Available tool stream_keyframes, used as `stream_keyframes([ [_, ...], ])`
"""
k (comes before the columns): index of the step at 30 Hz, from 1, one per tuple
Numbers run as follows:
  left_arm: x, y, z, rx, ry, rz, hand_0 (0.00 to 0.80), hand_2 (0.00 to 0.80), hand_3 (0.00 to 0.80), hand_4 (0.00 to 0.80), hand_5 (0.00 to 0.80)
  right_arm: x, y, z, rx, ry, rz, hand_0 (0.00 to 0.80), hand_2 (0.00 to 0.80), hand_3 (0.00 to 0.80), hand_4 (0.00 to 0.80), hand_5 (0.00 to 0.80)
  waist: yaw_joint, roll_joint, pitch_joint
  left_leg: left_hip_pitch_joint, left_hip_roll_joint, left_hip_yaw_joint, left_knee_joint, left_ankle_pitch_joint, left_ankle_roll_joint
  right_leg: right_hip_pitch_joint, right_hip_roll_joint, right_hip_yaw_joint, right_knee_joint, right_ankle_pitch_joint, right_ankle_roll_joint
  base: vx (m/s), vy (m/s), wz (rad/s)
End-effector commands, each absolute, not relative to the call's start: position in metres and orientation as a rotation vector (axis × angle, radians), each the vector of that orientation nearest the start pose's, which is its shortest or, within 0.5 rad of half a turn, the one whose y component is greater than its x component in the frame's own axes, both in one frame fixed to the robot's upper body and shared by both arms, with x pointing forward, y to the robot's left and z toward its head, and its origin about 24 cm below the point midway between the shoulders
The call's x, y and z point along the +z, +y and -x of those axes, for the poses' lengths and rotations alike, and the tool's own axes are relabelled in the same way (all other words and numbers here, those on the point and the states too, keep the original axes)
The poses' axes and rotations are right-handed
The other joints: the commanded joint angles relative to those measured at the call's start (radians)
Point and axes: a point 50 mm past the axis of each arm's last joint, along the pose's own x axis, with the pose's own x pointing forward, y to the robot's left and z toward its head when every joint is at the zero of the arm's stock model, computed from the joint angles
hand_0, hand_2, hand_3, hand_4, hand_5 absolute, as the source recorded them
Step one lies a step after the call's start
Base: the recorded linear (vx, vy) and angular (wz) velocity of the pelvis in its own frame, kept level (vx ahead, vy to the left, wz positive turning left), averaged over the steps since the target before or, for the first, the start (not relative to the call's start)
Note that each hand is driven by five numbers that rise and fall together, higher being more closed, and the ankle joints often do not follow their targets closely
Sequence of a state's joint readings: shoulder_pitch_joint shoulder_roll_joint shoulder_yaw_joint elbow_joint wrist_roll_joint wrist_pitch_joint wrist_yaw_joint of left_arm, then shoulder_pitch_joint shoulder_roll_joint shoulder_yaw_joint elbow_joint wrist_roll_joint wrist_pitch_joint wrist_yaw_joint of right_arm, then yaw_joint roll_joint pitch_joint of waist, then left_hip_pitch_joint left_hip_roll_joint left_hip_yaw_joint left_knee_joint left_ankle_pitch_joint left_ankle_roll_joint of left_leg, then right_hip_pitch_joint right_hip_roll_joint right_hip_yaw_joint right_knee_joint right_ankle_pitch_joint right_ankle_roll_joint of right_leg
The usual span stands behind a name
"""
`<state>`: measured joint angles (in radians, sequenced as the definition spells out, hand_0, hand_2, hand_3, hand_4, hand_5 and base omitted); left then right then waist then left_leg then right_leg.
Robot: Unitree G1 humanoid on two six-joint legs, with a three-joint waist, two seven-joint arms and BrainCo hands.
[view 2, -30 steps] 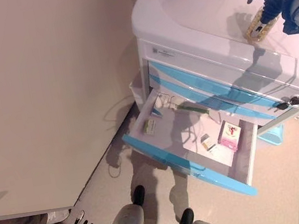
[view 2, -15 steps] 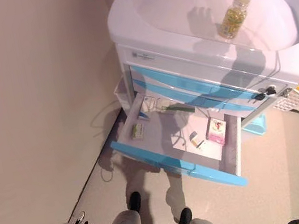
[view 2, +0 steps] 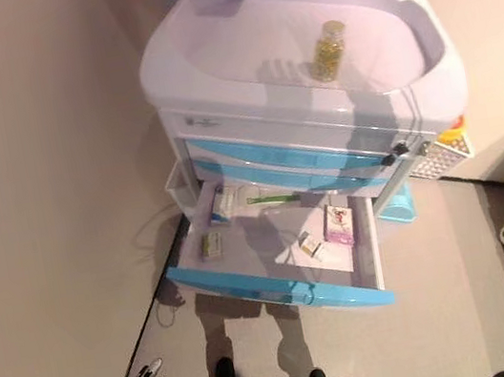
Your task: Open the drawer and pick up the medicine
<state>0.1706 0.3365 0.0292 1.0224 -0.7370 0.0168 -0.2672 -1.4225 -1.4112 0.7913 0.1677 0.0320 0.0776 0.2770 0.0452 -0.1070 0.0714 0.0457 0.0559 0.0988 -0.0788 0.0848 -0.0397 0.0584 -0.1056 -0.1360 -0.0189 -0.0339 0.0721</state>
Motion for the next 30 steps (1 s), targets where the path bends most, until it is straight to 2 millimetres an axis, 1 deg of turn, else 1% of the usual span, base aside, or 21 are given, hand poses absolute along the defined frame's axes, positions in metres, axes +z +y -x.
stream_keyframes([
  [1, -0.140, 0.266, -0.088, 0.222, 0.975, 0.288, 0.000, 0.000, 0.000, 0.000, 0.000, 0.402, -0.270, -0.276, -0.172, -0.421, 1.494, 0.000, 0.000, 0.000, 0.000, 0.000, -0.033, 0.022, -0.018, -0.025, 0.033, -0.007, 0.058, -0.105, -0.037, -0.061, -0.041, -0.016, 0.034, 0.041, 0.071, -0.053, -0.013, -0.09],
  [3, -0.138, 0.267, -0.093, 0.170, 0.970, 0.218, 0.000, 0.000, 0.000, 0.000, 0.000, 0.385, -0.279, -0.272, -0.159, -0.414, 1.423, 0.000, 0.000, 0.000, 0.000, 0.000, -0.054, 0.023, -0.017, -0.023, 0.037, 0.003, 0.059, -0.106, -0.041, -0.064, -0.039, -0.005, 0.035, 0.042, 0.073, -0.047, -0.015, -0.13],
  [4, -0.138, 0.265, -0.096, 0.156, 0.969, 0.195, 0.000, 0.000, 0.000, 0.000, 0.000, 0.372, -0.281, -0.271, -0.132, -0.415, 1.393, 0.000, 0.000, 0.000, 0.000, 0.000, -0.073, 0.030, -0.017, -0.020, 0.038, 0.012, 0.060, -0.109, -0.041, -0.067, -0.038, 0.003, 0.036, 0.041, 0.074, -0.032, -0.010, -0.20],
  [7, -0.135, 0.264, -0.111, 0.108, 0.956, 0.128, 0.000, 0.000, 0.000, 0.000, 0.000, 0.339, -0.291, -0.263, -0.089, -0.394, 1.320, 0.000, 0.000, 0.000, 0.000, 0.000, -0.104, 0.034, -0.013, -0.007, 0.042, 0.031, 0.060, -0.113, -0.042, -0.070, -0.035, 0.021, 0.041, 0.040, 0.074, -0.016, -0.002, -0.28],
  [10, -0.132, 0.260, -0.124, 0.044, 0.933, 0.036, 0.000, 0.000, 0.000, 0.000, 0.000, 0.316, -0.296, -0.258, -0.051, -0.363, 1.281, 0.000, 0.000, 0.000, 0.000, 0.000, -0.124, 0.041, -0.011, 0.004, 0.047, 0.053, 0.060, -0.116, -0.044, -0.070, -0.034, 0.037, 0.042, 0.041, 0.074, 0.005, -0.001, -0.23],
  [12, -0.130, 0.256, -0.132, -0.013, 0.916, -0.013, 0.000, 0.000, 0.000, 0.000, 0.000, 0.305, -0.298, -0.256, -0.030, -0.347, 1.256, 0.000, 0.000, 0.000, 0.000, 0.000, -0.136, 0.047, -0.008, 0.009, 0.051, 0.066, 0.061, -0.116, -0.047, -0.071, -0.033, 0.044, 0.042, 0.041, 0.075, 0.010, -0.006, -0.32],
  [16, -0.126, 0.243, -0.152, -0.115, 0.880, -0.107, 0.000, 0.000, 0.000, 0.000, 0.000, 0.276, -0.294, -0.254, 0.058, -0.315, 1.167, 0.000, 0.000, 0.000, 0.000, 0.000, -0.170, 0.061, 0.000, 0.019, 0.052, 0.088, 0.061, -0.121, -0.048, -0.076, -0.029, 0.061, 0.047, 0.040, 0.077, 0.006, -0.001, -0.21],
  [19, -0.122, 0.239, -0.163, -0.152, 0.865, -0.153, 0.000, 0.000, 0.000, 0.000, 0.000, 0.258, -0.290, -0.253, 0.119, -0.286, 1.095, 0.000, 0.000, 0.000, 0.000, 0.000, -0.189, 0.066, 0.004, 0.020, 0.053, 0.102, 0.065, -0.126, -0.047, -0.084, -0.027, 0.074, 0.052, 0.038, 0.078, 0.005, -0.006, -0.12],
  [21, -0.118, 0.236, -0.175, -0.188, 0.848, -0.190, 0.000, 0.000, 0.000, 0.000, 0.000, 0.239, -0.287, -0.253, 0.177, -0.237, 0.983, 0.000, 0.000, 0.000, 0.000, 0.000, -0.210, 0.071, 0.013, 0.023, 0.052, 0.114, 0.074, -0.134, -0.043, -0.090, -0.025, 0.086, 0.059, 0.036, 0.081, 0.013, -0.010, -0.05],
  [22, -0.117, 0.234, -0.178, -0.197, 0.845, -0.199, 0.000, 0.000, 0.000, 0.000, 0.000, 0.234, -0.286, -0.253, 0.192, -0.227, 0.954, 0.000, 0.000, 0.000, 0.000, 0.000, -0.214, 0.073, 0.016, 0.024, 0.052, 0.117, 0.077, -0.136, -0.042, -0.092, -0.025, 0.090, 0.062, 0.035, 0.081, 0.013, 0.000, -0.06],
  [24, -0.113, 0.231, -0.187, -0.215, 0.823, -0.227, 0.000, 0.000, 0.000, 0.000, 0.000, 0.218, -0.281, -0.253, 0.255, -0.188, 0.841, 0.000, 0.000, 0.000, 0.000, 0.000, -0.231, 0.077, 0.026, 0.023, 0.050, 0.127, 0.091, -0.146, -0.038, -0.102, -0.024, 0.103, 0.071, 0.033, 0.084, 0.009, 0.011, -0.17],
  [25, -0.113, 0.231, -0.188, -0.217, 0.817, -0.230, 0.000, 0.000, 0.000, 0.000, 0.000, 0.214, -0.280, -0.253, 0.272, -0.181, 0.821, 0.000, 0.000, 0.000, 0.000, 0.000, -0.234, 0.078, 0.029, 0.022, 0.050, 0.129, 0.095, -0.148, -0.038, -0.105, -0.024, 0.106, 0.074, 0.033, 0.084, 0.009, 0.026, -0.20],
  [26, -0.109, 0.228, -0.197, -0.218, 0.797, -0.230, 0.000, 0.000, 0.000, 0.000, 0.000, 0.199, -0.273, -0.252, 0.365, -0.154, 0.718, 0.000, 0.000, 0.000, 0.000, 0.000, -0.250, 0.085, 0.041, 0.023, 0.048, 0.140, 0.105, -0.154, -0.033, -0.114, -0.023, 0.117, 0.081, 0.032, 0.087, 0.016, 0.038, -0.16],
  [27, -0.107, 0.227, -0.201, -0.222, 0.790, -0.239, 0.000, 0.000, 0.000, 0.000, 0.000, 0.190, -0.269, -0.250, 0.416, -0.136, 0.656, 0.000, 0.000, 0.000, 0.000, 0.000, -0.258, 0.089, 0.051, 0.024, 0.047, 0.147, 0.113, -0.158, -0.031, -0.120, -0.023, 0.125, 0.089, 0.030, 0.089, 0.021, 0.052, -0.17],
  [30, -0.101, 0.230, -0.209, -0.223, 0.771, -0.246, 0.000, 0.000, 0.000, 0.000, 0.000, 0.163, -0.263, -0.249, 0.501, -0.078, 0.507, 0.000, 0.000, 0.000, 0.000, 0.000, -0.279, 0.099, 0.081, 0.019, 0.043, 0.166, 0.135, -0.168, -0.027, -0.138, -0.028, 0.143, 0.107, 0.029, 0.093, -0.011, 0.067, -0.19],
])
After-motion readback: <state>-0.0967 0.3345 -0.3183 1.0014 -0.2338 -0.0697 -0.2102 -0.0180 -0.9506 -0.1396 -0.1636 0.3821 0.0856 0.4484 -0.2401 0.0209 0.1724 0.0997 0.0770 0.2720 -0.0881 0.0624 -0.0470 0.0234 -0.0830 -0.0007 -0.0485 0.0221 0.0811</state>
